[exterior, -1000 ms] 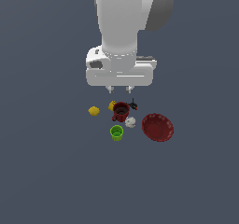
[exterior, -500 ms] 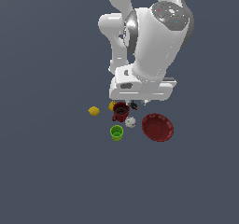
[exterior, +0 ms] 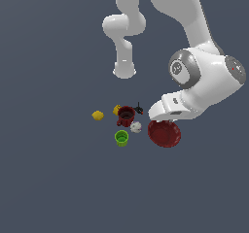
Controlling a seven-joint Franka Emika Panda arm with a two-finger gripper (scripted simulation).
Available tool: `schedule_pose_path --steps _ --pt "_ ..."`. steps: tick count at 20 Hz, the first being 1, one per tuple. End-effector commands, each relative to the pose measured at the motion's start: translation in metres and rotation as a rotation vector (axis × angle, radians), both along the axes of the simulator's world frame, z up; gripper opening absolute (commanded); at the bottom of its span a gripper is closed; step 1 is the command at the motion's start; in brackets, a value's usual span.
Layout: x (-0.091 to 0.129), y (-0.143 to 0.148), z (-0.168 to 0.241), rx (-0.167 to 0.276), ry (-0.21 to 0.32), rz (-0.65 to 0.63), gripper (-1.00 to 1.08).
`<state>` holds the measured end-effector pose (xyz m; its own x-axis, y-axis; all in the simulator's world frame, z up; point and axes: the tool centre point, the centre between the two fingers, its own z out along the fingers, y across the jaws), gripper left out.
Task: Pick up a designated object from a clutter of objects.
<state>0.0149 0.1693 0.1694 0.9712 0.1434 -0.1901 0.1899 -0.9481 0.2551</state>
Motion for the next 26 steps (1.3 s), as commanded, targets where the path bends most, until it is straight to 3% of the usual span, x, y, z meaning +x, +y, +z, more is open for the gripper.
schedule_pose_path --steps 1,7,13,26 --pt "-0.004 0.027 -0.022 -0.043 0.003 0.031 0.28" --pt "-0.018 0.074 -0.064 -0.114 0.001 0.088 0.28" --pt "-0.029 0.101 -0.088 -0.153 -0.006 0.121 0.28" --pt "-0.034 0.099 -0.110 -0.161 -0.007 0.130 0.28"
